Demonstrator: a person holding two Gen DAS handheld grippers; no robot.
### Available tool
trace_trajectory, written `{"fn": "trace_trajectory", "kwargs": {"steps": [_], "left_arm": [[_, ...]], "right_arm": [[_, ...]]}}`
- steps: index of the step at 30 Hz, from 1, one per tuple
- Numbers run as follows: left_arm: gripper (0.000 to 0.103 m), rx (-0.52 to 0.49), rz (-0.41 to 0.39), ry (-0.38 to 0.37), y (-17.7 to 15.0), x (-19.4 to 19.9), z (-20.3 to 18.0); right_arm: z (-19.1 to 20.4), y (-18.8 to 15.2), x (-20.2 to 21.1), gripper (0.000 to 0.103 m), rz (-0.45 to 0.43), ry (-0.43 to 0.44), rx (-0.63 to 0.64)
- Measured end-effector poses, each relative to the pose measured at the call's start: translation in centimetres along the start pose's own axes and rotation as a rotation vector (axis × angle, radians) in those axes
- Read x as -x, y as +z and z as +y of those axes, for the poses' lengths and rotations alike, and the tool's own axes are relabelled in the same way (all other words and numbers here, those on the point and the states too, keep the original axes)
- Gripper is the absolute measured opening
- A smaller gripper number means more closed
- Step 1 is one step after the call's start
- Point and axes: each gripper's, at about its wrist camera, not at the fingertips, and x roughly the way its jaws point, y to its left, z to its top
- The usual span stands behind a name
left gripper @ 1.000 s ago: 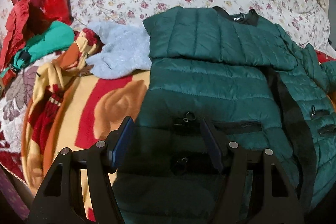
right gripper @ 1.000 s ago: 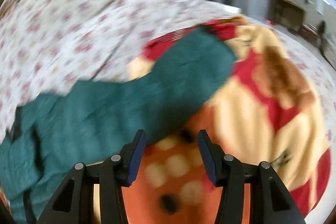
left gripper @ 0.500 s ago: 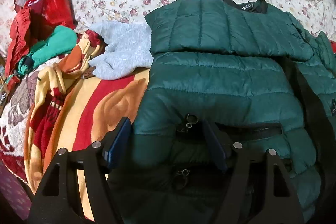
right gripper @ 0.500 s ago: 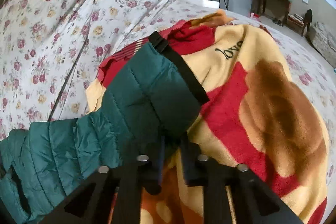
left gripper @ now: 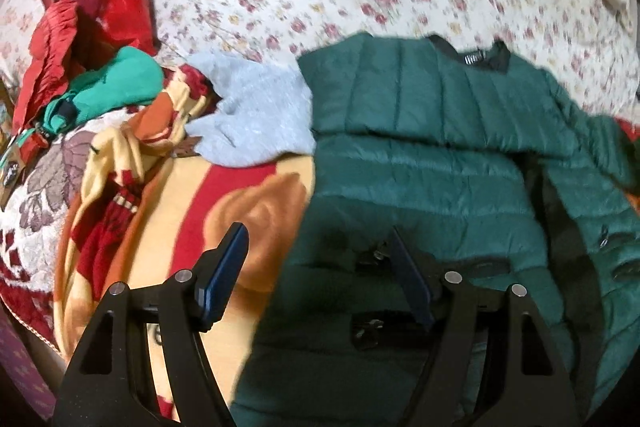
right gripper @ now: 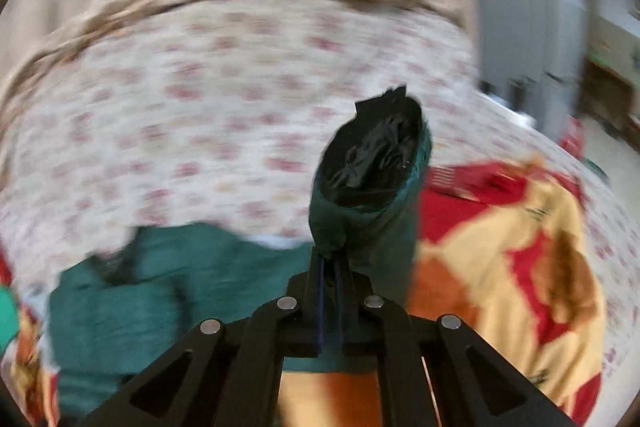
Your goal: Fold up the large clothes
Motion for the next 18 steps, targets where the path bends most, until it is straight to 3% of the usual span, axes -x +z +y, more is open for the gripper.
{"fn": "trace_trajectory", "kwargs": {"steps": [9,14,18], "left_arm": [[0.072,0.17,0.009,0.035,1.2,0.0,6.7],[0.072,0.248,0.017,0.066,1.6,-0.4,9.6],[0.072,0.274,0.024,0.065,1.8,-0.6,10.6]], "right_arm": [[22.0,-3.7,1.2,0.004,0.084,0.343,0.193],[32.5,-7.9,-0.7,0.003,0.174,0.461,0.282],[37.9,-11.4,-2.2,0.003,0.25,0.494,0.348]]}}
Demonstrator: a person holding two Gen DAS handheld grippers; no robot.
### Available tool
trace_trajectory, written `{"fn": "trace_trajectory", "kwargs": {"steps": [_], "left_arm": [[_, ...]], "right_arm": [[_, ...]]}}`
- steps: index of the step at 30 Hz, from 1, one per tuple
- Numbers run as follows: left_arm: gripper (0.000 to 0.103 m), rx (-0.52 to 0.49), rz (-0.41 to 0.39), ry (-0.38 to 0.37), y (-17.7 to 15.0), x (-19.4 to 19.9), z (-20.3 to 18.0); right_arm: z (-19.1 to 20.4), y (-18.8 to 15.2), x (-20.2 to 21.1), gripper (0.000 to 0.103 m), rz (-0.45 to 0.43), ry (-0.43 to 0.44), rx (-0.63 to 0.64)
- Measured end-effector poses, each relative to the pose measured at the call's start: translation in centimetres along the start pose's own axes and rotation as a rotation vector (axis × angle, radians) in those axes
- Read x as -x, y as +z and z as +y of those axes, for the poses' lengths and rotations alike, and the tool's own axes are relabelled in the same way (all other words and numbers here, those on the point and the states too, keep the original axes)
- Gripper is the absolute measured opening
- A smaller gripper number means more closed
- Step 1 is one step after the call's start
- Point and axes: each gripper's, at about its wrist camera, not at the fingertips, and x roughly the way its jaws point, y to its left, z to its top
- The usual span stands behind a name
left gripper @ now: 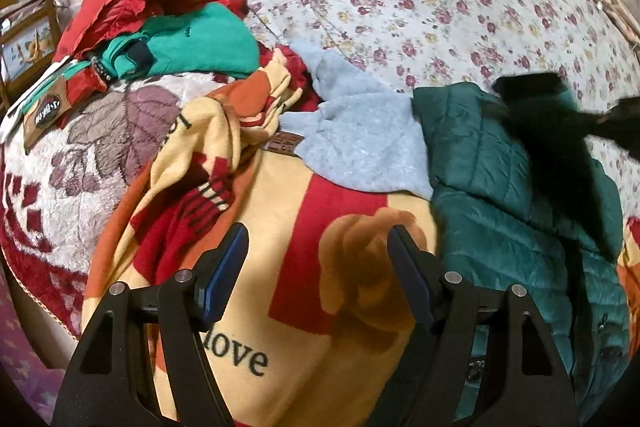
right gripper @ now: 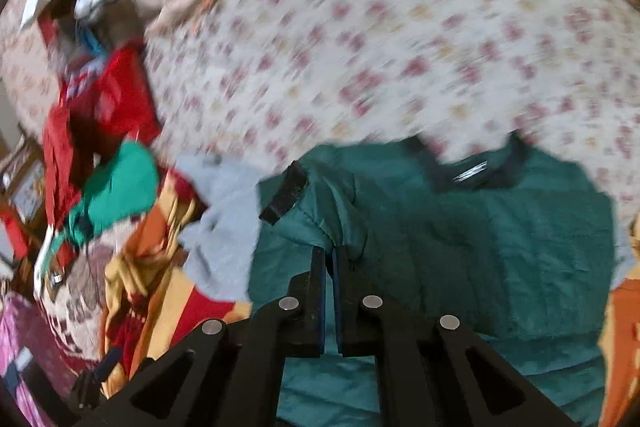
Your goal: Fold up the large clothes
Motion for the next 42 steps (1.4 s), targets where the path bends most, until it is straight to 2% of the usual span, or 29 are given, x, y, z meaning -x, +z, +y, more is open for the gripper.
{"fn": "trace_trajectory", "kwargs": {"steps": [4,8,11,13,14,15,17,21,25,32,35,37,42], "left_arm": [[0.072,0.012,0.001,0.001,0.3,-0.2,0.4],[0.072,0.015,0.004,0.012,0.5,-0.6,0.7],[0.072,0.016,0.013,0.022,0.6,-1.0,0.8],[0.072,0.018,0.021,0.025,0.6,-1.3,0.8],[0.072,0.017,0.025,0.026,0.5,-1.4,0.6],[0.072,0.014,0.026,0.027,0.4,-1.5,0.6],[0.072,0.003,0.032,0.027,0.3,-1.5,0.2],[0.072,-0.031,0.05,0.003,0.0,-1.6,-0.7],[0.072,-0.059,0.071,-0.041,-0.3,-1.2,-1.6],[0.072,-0.123,0.103,-0.099,-1.5,-0.2,-2.4],[0.072,-0.129,0.159,-0.137,-2.4,-0.3,-2.2],[0.072,-0.106,0.224,-0.192,-2.9,-0.6,-1.9],[0.072,-0.074,0.371,-0.34,-3.7,-1.8,-2.0]], "right_arm": [[1.7,-1.8,-4.3,0.003,0.095,-0.006,0.031],[0.9,-3.4,-8.8,0.003,0.187,-0.027,-0.013],[-0.1,-4.0,-10.4,0.006,0.217,-0.04,-0.065],[-0.6,-3.8,-9.8,0.02,0.201,-0.006,-0.092],[-0.7,-3.7,-9.2,0.041,0.187,0.015,-0.101],[-0.9,-3.5,-8.3,0.056,0.163,0.035,-0.107],[-1.3,-3.1,-5.8,0.068,0.101,0.049,-0.102],[-4.1,-3.2,-1.1,0.068,0.065,0.085,-0.13],[-10.4,-5.7,4.5,0.068,0.067,0.07,-0.211],[-21.9,-14.2,15.0,0.068,0.045,-0.125,-0.333],[-25.6,-17.8,16.9,0.068,0.056,-0.146,-0.42],[-27.0,-19.6,17.0,0.068,0.061,-0.146,-0.461],[-28.9,-22.3,14.6,0.068,0.078,-0.016,-0.538]]}}
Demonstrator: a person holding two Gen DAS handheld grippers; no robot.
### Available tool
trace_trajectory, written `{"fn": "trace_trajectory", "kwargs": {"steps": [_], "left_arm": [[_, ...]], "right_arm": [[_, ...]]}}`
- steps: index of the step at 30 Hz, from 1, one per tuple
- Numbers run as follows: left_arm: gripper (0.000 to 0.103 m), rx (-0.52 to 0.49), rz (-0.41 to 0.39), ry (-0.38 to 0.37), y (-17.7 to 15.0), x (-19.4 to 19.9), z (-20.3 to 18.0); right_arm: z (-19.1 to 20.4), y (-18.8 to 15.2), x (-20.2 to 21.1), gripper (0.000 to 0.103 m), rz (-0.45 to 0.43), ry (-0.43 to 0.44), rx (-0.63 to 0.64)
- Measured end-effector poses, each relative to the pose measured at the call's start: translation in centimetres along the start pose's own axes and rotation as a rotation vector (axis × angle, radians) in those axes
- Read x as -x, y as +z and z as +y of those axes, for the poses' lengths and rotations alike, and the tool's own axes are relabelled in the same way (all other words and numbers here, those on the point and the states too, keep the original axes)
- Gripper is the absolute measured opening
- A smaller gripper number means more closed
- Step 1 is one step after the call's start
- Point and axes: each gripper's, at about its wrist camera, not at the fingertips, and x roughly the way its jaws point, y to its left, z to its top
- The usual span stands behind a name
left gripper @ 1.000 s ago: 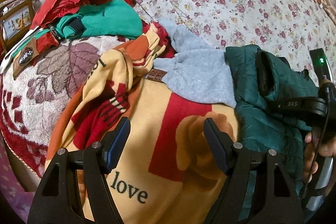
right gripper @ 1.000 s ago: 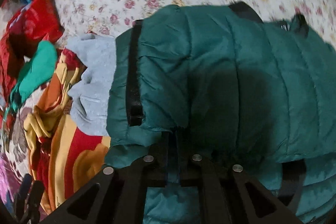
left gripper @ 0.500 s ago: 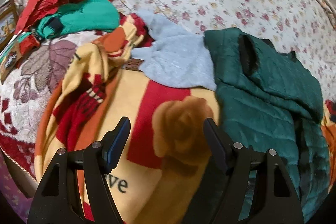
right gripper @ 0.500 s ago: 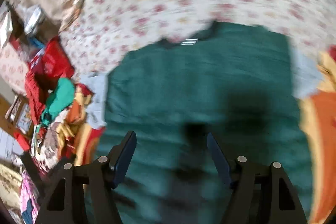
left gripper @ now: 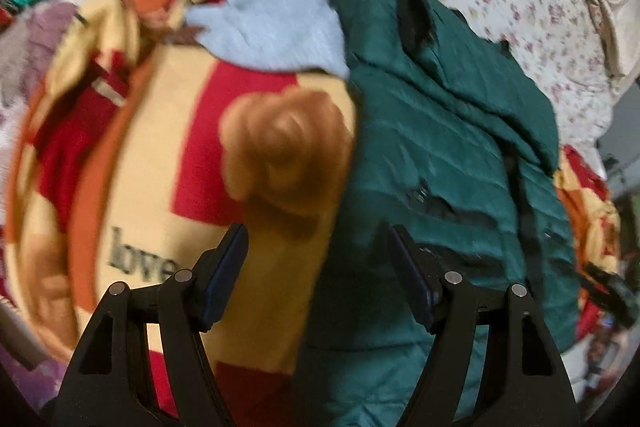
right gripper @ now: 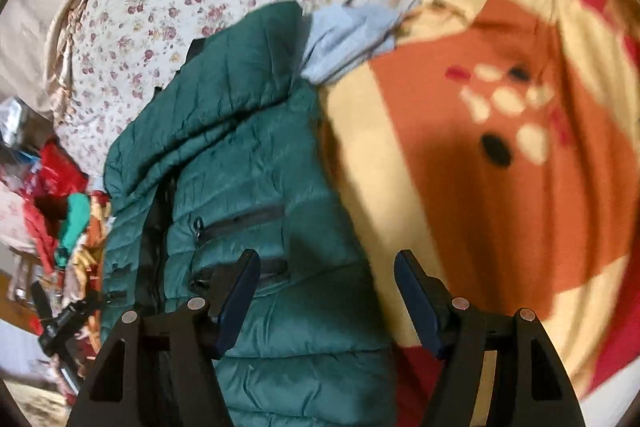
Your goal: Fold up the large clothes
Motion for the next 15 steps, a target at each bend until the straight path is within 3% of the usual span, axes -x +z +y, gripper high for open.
{"fn": "trace_trajectory", "kwargs": {"steps": [5,10,15], "left_arm": [[0.072,-0.018,0.13,-0.111,0.5,-2.4,-0.3],[0.072,0.035,0.144,-0.184,0.6,-2.5,-0.2],[0.072,0.049,0.165,-0.264,-1.7,-1.1,0.2]], "right_arm": [[-1.0,-0.2,-2.7,0.068,0.033,0.139,-0.058],[-1.7,-0.5,-3.3,0.068,0.043,0.269,-0.122],[-2.2,-2.0,-2.5,0.066,0.09,0.366,-0.117]]}}
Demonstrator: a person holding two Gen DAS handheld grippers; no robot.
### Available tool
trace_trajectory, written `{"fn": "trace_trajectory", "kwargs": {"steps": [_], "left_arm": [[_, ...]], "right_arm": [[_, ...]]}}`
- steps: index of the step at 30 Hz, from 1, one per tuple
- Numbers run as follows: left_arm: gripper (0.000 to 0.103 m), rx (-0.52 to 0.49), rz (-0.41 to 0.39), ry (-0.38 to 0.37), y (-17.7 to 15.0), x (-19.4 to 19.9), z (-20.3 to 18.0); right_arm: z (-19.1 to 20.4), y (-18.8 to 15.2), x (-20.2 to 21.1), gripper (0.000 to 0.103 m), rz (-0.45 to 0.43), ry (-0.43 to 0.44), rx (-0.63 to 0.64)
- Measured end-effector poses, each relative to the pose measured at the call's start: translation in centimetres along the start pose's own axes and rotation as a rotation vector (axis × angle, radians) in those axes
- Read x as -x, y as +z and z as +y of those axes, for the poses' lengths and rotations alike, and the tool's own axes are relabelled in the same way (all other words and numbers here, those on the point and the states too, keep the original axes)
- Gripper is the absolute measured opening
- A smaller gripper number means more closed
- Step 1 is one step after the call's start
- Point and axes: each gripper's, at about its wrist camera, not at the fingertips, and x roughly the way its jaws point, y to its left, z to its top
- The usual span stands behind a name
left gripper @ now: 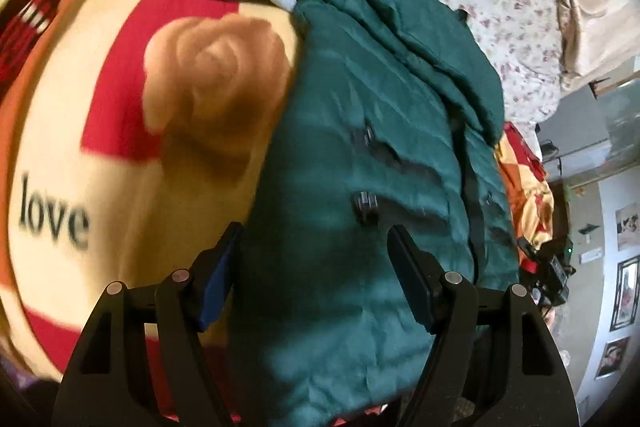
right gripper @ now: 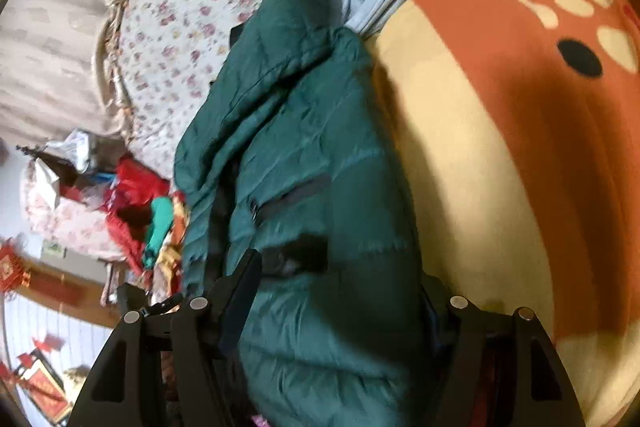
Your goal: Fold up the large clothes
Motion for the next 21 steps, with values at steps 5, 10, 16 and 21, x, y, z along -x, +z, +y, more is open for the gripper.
{"fn": "trace_trajectory", "kwargs": {"steps": [5,10,16,21], "left_arm": [[0.072,-0.028,-0.021,-0.03,-3.2,1.4,-0.1],[0.072,-0.027,-0.022,-0.058,-4.4,1.2,-0.2],[0.072,0.042,0.001,-0.081,-2.5,0.2,-0.1],[0.072,0.026,-0.013,-0.027,-3.3,-0.5,-1.2]], "right_arm": [[-0.3,-2.7,0.7,0.065,0.045,0.059,-0.008],[0.1,-5.8,0.6,0.064,0.072,0.057,0.023],[1.0,-6.6,0.2,0.058,0.036,0.122,-0.006],[1.7,-7.2,-1.1,0.054,0.042,0.096,-0.009]]}}
